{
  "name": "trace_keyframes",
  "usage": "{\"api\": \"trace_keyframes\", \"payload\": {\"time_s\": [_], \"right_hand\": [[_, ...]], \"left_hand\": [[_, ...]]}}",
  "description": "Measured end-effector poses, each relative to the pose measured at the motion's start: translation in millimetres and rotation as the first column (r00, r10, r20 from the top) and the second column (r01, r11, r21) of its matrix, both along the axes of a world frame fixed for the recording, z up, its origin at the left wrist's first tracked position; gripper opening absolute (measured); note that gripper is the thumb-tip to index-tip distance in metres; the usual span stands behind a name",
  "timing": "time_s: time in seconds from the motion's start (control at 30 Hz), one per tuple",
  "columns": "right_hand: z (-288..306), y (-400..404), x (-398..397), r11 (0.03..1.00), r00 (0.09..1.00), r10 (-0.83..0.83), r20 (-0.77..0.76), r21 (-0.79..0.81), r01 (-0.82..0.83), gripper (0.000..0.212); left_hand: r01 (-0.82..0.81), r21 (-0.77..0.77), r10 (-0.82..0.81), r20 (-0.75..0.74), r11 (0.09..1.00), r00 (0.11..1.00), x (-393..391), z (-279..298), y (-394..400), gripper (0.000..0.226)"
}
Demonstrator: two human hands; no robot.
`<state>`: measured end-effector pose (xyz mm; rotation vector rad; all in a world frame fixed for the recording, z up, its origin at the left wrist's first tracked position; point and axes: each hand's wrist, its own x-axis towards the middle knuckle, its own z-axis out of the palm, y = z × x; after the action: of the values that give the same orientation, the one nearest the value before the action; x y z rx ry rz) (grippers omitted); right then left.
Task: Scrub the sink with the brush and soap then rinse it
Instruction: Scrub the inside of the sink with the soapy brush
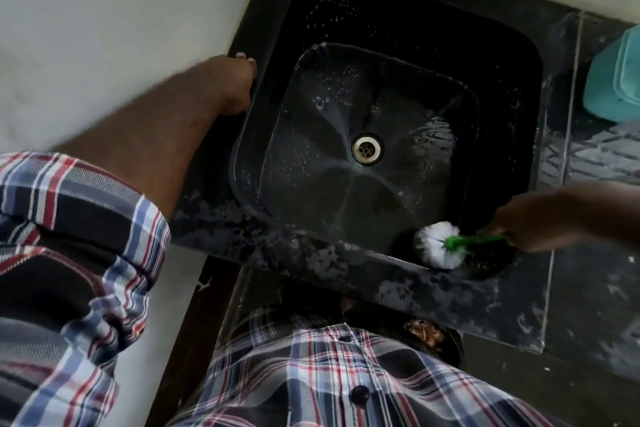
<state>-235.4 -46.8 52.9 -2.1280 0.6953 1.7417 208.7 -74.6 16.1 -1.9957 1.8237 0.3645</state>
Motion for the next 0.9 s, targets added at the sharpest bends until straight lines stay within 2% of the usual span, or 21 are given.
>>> {"api": "trace_keyframes", "payload": {"time_s": [0.07,0.13,0.17,0.23,0.27,0.3,0.37,0.4,0.5,0.53,0.57,0.6,0.63,0.67,0.7,0.73,0.77,0.8,0.87,0.9], "right_hand": [[3,12,19,0.998,0.994,-0.063,0.093,0.008,0.063,0.048],[-5,23,68,0.996,0.957,-0.089,0.277,0.043,0.080,0.032],[-12,26,96,0.993,0.913,-0.114,0.392,0.052,0.102,0.031],[-21,26,147,0.981,0.758,-0.190,0.624,0.086,0.175,0.034],[-20,25,166,0.974,0.683,-0.211,0.699,0.094,0.205,0.035],[-18,25,176,0.967,0.646,-0.224,0.730,0.083,0.241,0.035],[-5,36,167,0.957,0.626,-0.259,0.735,0.107,0.270,0.040],[1,41,149,0.953,0.646,-0.280,0.710,0.125,0.276,0.042],[2,36,81,0.931,0.792,-0.336,0.511,0.053,0.361,0.046],[-1,24,65,0.897,0.792,-0.395,0.465,0.010,0.441,0.046],[-8,8,54,0.814,0.714,-0.515,0.474,0.012,0.580,0.044],[-13,-7,46,0.662,0.537,-0.676,0.504,0.095,0.743,0.042],[-17,-21,40,0.451,0.292,-0.805,0.516,0.213,0.867,0.037],[-22,-32,35,0.248,0.061,-0.851,0.522,0.297,0.922,0.036],[-26,-39,30,0.126,-0.082,-0.834,0.546,0.333,0.935,0.034],[-34,-44,26,0.068,-0.146,-0.792,0.593,0.322,0.944,0.034],[-43,-46,24,0.054,-0.133,-0.744,0.654,0.258,0.965,0.033],[-53,-47,24,0.050,-0.078,-0.690,0.719,0.155,0.987,0.033],[-76,-45,42,0.058,0.087,-0.659,0.747,-0.064,0.996,0.036],[-84,-41,62,0.074,0.137,-0.664,0.736,-0.117,0.990,0.039]], "left_hand": [[-0.005,0.012,0.005,-0.005,1.000,1.000,1,-1,-1,0.076],[-0.006,0.016,0.006,0.000,1.000,1.000,0,0,0,0.077],[-0.005,0.020,0.005,0.001,1.000,1.000,0,1,0,0.077],[-0.011,0.020,0.011,-0.007,1.000,1.000,-2,4,1,0.075],[-0.016,0.014,0.016,-0.006,1.000,1.000,-3,4,2,0.074],[-0.018,0.008,0.018,-0.002,1.000,1.000,-3,4,3,0.073],[-0.018,0.010,0.018,-0.006,1.000,1.000,-4,4,4,0.073],[-0.025,0.012,0.025,-0.015,1.000,1.000,-4,4,4,0.073],[-0.038,0.012,0.038,-0.021,0.999,0.999,-5,6,4,0.072],[-0.041,0.014,0.041,-0.026,0.999,0.999,-5,6,4,0.071],[-0.044,0.013,0.045,-0.030,0.999,0.999,-6,6,5,0.071],[-0.049,0.015,0.049,-0.034,0.999,0.998,-6,6,5,0.071],[-0.052,0.019,0.053,-0.038,0.998,0.998,-5,6,4,0.072],[-0.054,0.025,0.055,-0.040,0.998,0.998,-5,6,4,0.072],[-0.054,0.028,0.055,-0.043,0.998,0.998,-5,6,4,0.073],[-0.053,0.029,0.054,-0.043,0.998,0.998,-5,5,3,0.073],[-0.053,0.029,0.054,-0.041,0.998,0.998,-4,4,3,0.072],[-0.052,0.030,0.053,-0.039,0.998,0.998,-3,3,2,0.072],[-0.057,0.039,0.058,-0.033,0.998,0.998,0,-1,1,0.072],[-0.058,0.045,0.059,-0.031,0.997,0.998,1,-3,1,0.073]]}}
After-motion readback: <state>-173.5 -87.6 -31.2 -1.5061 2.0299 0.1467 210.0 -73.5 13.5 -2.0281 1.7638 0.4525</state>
